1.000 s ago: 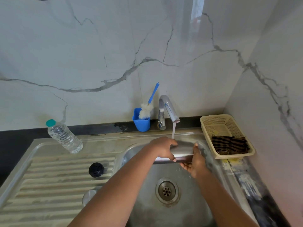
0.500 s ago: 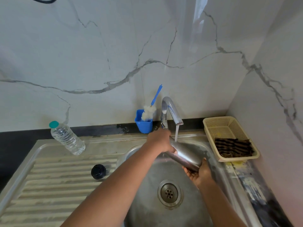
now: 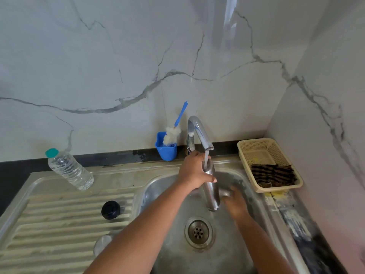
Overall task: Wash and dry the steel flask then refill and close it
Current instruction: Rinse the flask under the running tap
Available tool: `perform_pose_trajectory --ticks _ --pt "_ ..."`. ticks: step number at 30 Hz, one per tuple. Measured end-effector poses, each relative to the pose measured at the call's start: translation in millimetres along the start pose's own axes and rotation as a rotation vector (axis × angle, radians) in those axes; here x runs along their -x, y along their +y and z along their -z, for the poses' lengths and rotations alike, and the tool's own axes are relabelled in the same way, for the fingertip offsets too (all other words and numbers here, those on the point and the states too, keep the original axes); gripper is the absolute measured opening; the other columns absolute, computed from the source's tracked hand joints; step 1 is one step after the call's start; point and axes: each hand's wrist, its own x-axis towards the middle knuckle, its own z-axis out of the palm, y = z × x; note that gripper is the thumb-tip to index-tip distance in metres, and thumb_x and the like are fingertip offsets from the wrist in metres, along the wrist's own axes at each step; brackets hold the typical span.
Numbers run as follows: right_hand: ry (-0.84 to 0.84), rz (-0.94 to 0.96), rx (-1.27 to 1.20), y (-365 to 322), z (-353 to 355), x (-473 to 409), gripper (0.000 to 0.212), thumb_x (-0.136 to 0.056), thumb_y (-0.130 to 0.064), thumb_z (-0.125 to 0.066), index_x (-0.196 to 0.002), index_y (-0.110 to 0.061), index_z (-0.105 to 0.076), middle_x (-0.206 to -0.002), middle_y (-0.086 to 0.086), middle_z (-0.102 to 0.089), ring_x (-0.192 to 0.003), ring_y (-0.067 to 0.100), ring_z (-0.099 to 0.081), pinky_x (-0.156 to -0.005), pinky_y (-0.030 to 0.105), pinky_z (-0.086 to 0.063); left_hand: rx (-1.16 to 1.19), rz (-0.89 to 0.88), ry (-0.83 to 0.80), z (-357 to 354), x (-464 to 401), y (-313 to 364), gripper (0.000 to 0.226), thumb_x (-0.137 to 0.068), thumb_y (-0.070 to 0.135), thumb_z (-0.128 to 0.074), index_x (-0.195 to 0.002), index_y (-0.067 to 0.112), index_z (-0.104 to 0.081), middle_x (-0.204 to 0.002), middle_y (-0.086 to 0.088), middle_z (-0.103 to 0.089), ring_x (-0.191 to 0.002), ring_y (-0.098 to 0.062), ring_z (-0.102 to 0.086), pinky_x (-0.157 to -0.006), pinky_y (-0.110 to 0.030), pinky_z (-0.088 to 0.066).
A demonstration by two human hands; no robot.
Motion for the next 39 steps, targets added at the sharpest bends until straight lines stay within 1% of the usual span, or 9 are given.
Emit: perform_pose_trajectory --ticks 3,7,12,20,22,25,29,34,39 --pt "-0.113 0.348 -0.018 -33 1 9 0.091 -0.069 -0.007 -0.085 -0.146 -0.022 -0.040 -0.139 -0.005 -0.050 -0.127 0.017 -0.049 -0.102 0.041 -0.046 -0.057 -0.076 -0.005 -2 0 1 0.078 -0.058 0.030 -0.093 -0.129 0.023 -0.062 -0.125 0.002 -0.055 -0.113 -0.015 -0.054 -0.088 -0.021 -0.044" --pt "-0.201 0.558 0.128 -70 4 24 0.083 -0.059 -0.015 -0.089 -0.126 -0.038 -0.046 -0.112 -0.014 -0.066 -0.103 0.004 -0.063 -0.086 0.029 -0.054 -0.079 -0.138 0.026 -1 3 2 0.081 -0.062 0.028 -0.088 -0.136 0.023 -0.057 -0.130 0.001 -0.054 -0.119 -0.015 -0.052 -0.096 -0.027 -0.047" --pt "-0.147 0.652 0.176 -92 2 29 0.078 -0.059 -0.022 -0.088 -0.116 -0.050 -0.043 -0.102 -0.017 -0.068 -0.092 0.001 -0.065 -0.074 0.024 -0.052 0.225 -0.118 0.166 -5 12 -17 0.069 -0.065 0.028 -0.091 -0.126 0.020 -0.061 -0.120 0.002 -0.058 -0.105 -0.007 -0.057 -0.094 -0.023 -0.048" --pt "-0.070 0.609 0.010 -111 -2 36 0.078 -0.062 -0.026 -0.090 -0.123 -0.035 -0.043 -0.104 -0.012 -0.065 -0.093 0.006 -0.063 -0.080 0.028 -0.053 0.771 0.082 -0.025 -14 30 -30 0.073 -0.092 0.043 -0.063 -0.152 0.029 -0.025 -0.139 0.010 -0.052 -0.115 0.009 -0.056 -0.089 -0.010 -0.047" --pt "-0.045 0.596 -0.103 -115 4 36 0.088 -0.058 -0.026 -0.094 -0.128 -0.031 -0.041 -0.109 -0.014 -0.061 -0.098 0.004 -0.060 -0.086 0.027 -0.049 0.684 0.088 -0.107 -18 31 -41 0.082 -0.080 0.061 -0.069 -0.147 0.030 -0.035 -0.134 0.010 -0.057 -0.120 -0.003 -0.058 -0.094 -0.018 -0.050" --pt "-0.074 0.573 -0.279 -121 17 38 0.086 -0.061 -0.023 -0.093 -0.129 -0.037 -0.042 -0.121 -0.004 -0.058 -0.107 0.014 -0.062 -0.091 0.038 -0.055 0.584 0.098 -0.181 -24 30 -47 0.090 -0.066 0.048 -0.088 -0.140 0.035 -0.039 -0.131 0.013 -0.058 -0.118 -0.009 -0.059 -0.098 -0.027 -0.051" --pt "-0.018 0.549 -0.432 -124 34 44 0.063 -0.071 -0.021 -0.087 -0.119 -0.035 -0.047 -0.117 -0.002 -0.056 -0.107 0.022 -0.062 -0.087 0.051 -0.057 0.427 0.074 -0.162 -23 23 -35 0.087 -0.064 0.037 -0.090 -0.135 0.031 -0.042 -0.115 0.013 -0.059 -0.103 -0.011 -0.061 -0.078 -0.019 -0.051" --pt "-0.023 0.397 -0.474 -104 62 46 0.062 -0.077 -0.014 -0.080 -0.122 -0.031 -0.041 -0.129 0.009 -0.050 -0.100 0.029 -0.066 -0.065 0.031 -0.061 0.033 -0.031 -0.090 -16 8 -23 0.075 -0.061 0.032 -0.085 -0.125 0.028 -0.047 -0.108 0.005 -0.058 -0.097 -0.018 -0.060 -0.076 -0.034 -0.052" --pt "-0.257 0.330 -0.067 -79 94 53 0.052 -0.071 -0.013 -0.085 -0.111 -0.033 -0.060 -0.121 0.007 -0.058 -0.099 0.030 -0.064 -0.067 0.036 -0.061 -0.459 -0.237 -0.022 -13 0 -26 0.079 -0.073 0.029 -0.079 -0.143 0.033 -0.042 -0.135 0.000 -0.049 -0.130 -0.022 -0.042 -0.116 -0.045 -0.026"
